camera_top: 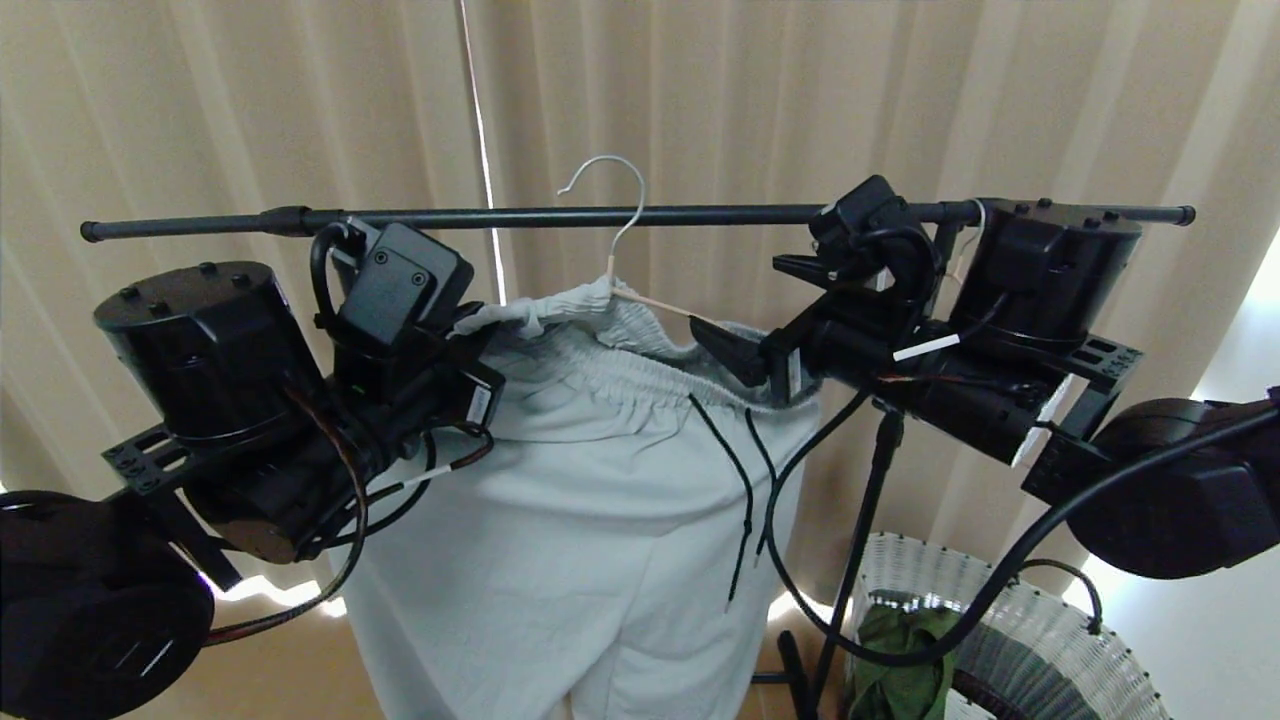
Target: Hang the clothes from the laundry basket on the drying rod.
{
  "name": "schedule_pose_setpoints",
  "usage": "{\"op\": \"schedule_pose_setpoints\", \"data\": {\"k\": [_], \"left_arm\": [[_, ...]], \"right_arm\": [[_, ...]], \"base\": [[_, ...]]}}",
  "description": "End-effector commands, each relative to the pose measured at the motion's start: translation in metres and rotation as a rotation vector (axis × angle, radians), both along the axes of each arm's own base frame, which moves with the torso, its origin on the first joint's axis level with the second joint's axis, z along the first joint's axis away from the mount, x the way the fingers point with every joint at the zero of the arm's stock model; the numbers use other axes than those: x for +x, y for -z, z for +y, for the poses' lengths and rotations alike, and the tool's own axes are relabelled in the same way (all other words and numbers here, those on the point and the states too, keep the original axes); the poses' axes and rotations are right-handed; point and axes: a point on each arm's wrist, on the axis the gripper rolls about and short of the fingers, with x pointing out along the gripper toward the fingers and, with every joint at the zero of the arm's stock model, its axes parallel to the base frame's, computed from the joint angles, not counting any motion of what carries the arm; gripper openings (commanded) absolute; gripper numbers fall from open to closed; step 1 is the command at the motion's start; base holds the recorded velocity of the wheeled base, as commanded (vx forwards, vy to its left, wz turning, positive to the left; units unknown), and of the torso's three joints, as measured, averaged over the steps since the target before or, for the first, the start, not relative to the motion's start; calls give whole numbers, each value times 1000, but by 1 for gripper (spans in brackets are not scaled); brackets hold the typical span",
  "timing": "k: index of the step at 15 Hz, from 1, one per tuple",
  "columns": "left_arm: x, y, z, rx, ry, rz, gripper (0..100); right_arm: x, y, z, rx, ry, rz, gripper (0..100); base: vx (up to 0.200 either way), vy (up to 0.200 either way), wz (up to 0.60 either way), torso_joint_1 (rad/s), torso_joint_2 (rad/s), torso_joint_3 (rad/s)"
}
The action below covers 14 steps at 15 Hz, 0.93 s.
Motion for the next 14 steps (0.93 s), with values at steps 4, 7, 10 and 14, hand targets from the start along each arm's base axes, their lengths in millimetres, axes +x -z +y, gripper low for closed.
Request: {"op": "schedule_pose_setpoints", "data": {"k": [4, 7, 10, 14], "left_arm": [[-2, 0, -5, -7, 20, 1, 0], [-5, 0, -8, -8, 35, 0, 0], [-4, 0, -10, -8, 38, 0, 0], [-4, -1, -10, -15, 37, -10, 0]], "right_arm": [[7, 7, 2, -65, 5, -24, 100], [12, 12, 6, -80, 3, -20, 100], [14, 17, 9, -102, -3, -17, 100], [11, 19, 13, -105, -15, -15, 100]], "base": [[0, 0, 0, 0, 0, 0], [0, 0, 0, 0, 0, 0], [0, 0, 0, 0, 0, 0], [0, 0, 0, 0, 0, 0]]}}
